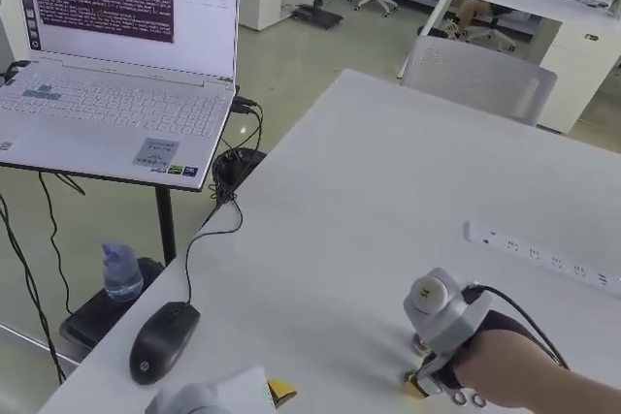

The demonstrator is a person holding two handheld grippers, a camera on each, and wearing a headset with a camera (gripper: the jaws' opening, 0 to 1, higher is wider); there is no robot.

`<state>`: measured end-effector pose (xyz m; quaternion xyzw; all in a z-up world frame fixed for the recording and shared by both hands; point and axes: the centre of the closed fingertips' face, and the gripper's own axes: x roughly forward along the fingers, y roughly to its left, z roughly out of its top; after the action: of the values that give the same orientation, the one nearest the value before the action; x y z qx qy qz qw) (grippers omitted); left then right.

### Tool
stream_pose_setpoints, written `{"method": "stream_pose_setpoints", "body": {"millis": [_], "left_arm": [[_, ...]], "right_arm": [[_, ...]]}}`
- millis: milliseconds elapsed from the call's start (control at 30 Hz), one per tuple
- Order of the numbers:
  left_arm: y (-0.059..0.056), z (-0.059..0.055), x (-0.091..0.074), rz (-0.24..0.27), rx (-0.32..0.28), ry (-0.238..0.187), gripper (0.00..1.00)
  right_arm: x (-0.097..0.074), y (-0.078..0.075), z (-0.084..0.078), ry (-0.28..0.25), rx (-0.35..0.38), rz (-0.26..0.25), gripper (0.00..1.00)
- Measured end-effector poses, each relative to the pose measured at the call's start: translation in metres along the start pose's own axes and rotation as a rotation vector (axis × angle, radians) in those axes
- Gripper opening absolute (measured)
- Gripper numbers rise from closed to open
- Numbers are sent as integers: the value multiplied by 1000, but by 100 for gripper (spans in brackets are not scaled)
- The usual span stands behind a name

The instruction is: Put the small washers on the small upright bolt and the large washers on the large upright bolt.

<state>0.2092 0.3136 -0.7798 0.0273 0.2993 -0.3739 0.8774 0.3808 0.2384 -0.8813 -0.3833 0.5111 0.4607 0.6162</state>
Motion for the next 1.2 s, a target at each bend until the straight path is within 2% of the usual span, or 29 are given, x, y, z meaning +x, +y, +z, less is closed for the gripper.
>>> {"method": "stream_pose_setpoints", "body": {"millis": [433,933,1200], "left_arm": [[-2,3,1,-6,16,6,83],[-3,17,-6,6,27,-7,84],[-6,22,-10,21,19,-21,84]], "right_arm": [[-9,-1,-12,14,13,22,21],[-44,-3,-20,10,22,21,21],[-59,-7,-17,1,24,10,21]]}}
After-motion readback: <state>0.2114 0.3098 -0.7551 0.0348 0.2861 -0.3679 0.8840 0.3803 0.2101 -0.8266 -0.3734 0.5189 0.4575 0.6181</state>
